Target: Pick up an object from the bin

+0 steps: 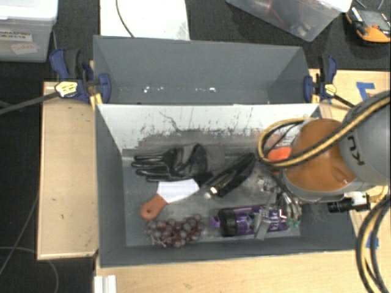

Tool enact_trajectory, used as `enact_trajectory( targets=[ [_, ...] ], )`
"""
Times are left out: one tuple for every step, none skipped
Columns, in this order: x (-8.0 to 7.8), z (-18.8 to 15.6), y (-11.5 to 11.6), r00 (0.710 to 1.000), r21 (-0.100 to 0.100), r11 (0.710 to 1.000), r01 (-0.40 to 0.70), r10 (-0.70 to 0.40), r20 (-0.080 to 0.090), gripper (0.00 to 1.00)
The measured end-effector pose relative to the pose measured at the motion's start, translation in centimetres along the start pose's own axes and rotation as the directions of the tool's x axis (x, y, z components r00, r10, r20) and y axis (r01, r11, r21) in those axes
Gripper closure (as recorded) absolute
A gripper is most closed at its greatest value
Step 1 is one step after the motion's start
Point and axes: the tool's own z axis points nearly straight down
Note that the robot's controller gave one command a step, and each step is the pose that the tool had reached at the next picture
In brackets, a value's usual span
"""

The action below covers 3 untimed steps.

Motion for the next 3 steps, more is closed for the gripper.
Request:
enact_trajectory(
  targets=[
    [0.3,0.3,1.8,0.987,0.012,0.987,0.161,-0.161,0.007,0.00],
    [0.2,0.3,1.7,0.999,0.007,0.999,0.036,-0.036,0.007,0.00],
    [1.6,1.1,3.5,0.987,0.011,0.986,0.163,-0.163,0.007,0.00]
  ],
)
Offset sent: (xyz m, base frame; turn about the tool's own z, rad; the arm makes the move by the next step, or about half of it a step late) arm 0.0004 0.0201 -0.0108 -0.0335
